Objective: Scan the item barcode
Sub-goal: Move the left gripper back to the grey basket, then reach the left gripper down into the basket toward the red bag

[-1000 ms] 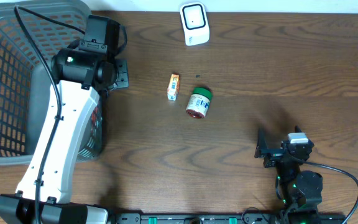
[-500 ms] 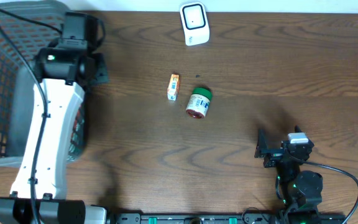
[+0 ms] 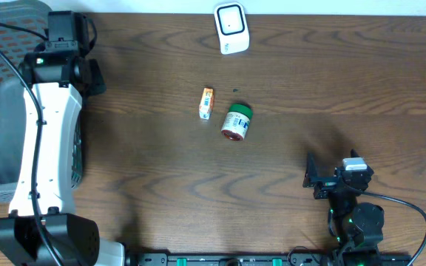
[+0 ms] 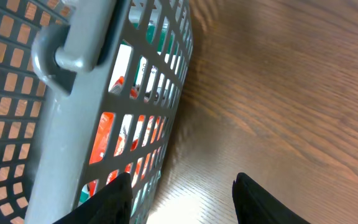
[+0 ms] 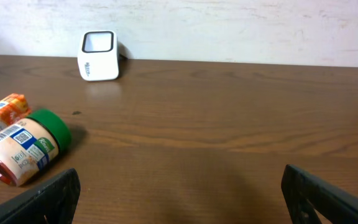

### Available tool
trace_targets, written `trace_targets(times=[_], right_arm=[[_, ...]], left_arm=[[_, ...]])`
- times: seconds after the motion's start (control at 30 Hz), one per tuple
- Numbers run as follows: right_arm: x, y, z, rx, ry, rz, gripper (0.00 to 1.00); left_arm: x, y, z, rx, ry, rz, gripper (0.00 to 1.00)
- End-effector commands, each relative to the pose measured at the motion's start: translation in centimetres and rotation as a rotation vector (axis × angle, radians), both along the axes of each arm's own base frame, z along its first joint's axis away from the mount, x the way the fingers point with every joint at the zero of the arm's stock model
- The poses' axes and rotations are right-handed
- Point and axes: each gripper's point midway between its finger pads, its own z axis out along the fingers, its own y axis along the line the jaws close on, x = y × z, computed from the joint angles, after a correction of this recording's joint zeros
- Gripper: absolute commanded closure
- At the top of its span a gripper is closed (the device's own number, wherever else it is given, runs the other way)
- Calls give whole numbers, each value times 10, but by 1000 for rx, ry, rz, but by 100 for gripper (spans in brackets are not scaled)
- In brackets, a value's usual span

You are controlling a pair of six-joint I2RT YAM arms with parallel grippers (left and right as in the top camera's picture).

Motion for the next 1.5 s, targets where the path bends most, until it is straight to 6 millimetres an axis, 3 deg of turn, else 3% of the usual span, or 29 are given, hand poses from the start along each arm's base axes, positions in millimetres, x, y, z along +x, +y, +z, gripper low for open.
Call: trace_targets(times=[0.0,0.3,0.57,0.83,1.17,1.47], right_arm=[[0,-3,-1,11,4,-16,1],[0,-3,-1,11,4,-16,1],[0,-3,-1,11,4,-16,1],[0,-3,-1,11,4,-16,1],[0,-3,-1,11,4,-16,1],[0,-3,-1,11,4,-16,1]], left_arm=[[-5,19,0,54,24,22,47],[-13,19,5,90,69,-60,46],[-58,12,-11,3,206,79,46],[-94,9,-10,-14,314,123,46],[-115,24,3,91,359,149,43],[-117,24,4,91,363,152,42]])
